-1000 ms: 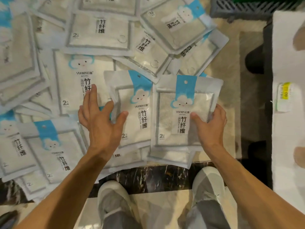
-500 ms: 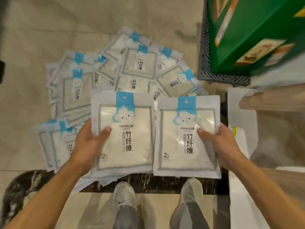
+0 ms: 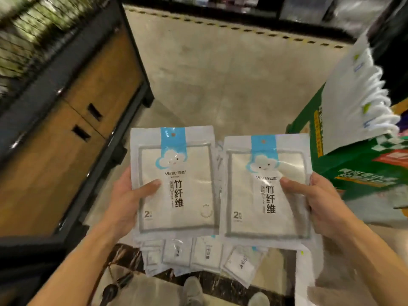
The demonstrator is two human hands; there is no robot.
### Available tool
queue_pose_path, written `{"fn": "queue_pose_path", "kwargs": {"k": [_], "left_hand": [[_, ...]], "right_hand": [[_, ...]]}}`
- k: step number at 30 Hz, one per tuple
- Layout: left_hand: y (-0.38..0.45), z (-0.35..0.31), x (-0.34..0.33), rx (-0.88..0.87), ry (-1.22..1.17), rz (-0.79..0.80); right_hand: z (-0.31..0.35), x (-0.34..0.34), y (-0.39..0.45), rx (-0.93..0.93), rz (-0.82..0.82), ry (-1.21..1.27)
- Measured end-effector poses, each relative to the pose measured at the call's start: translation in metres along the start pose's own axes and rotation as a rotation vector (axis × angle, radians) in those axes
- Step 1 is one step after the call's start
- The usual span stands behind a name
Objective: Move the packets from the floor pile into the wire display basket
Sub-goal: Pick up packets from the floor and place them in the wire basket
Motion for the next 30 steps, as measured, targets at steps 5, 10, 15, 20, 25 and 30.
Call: {"fn": "queue_pose_path", "kwargs": {"k": [5, 10, 15, 20, 25, 30], "left_hand": [[-0.066, -0.119, 0.061, -0.109, -0.107, -0.05], [-0.139, -0.204, 0.115, -0.191, -0.142, -0.09], [-0.21, -0.254, 0.165, -0.293, -0.189, -0.191], [-0.279, -0.268, 0.197, -0.386, -0.223, -0.331], [-0.354, -0.247, 0.216, -0.469, -0.261, -0.448], [-0.433, -0.209, 0.22, -0.489, -0.32, -0.646]], "right_hand": [[0.116, -0.057, -0.08, 0.103, 0.06, -0.017], [0.2, -0.107, -0.155, 0.174, 0.156, 0.002], [0.247, -0.145, -0.217, 0.22, 0.273, 0.015], [0.263, -0.173, -0.258, 0.25, 0.414, -0.009], [0.267, -0.193, -0.291, 0.289, 0.58, -0.077], [0.257, -0.21, -0.321, 0.3, 0.759, -0.137]]}}
Point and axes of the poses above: each hand's wrist, its own y-axis towards the middle knuckle, its own x-axis out of the back of the hand, z = x × y, the point moved 2 cm from there along y, towards the middle knuckle, and after that the axes turned 8 degrees about -z, right-handed, at the moved point
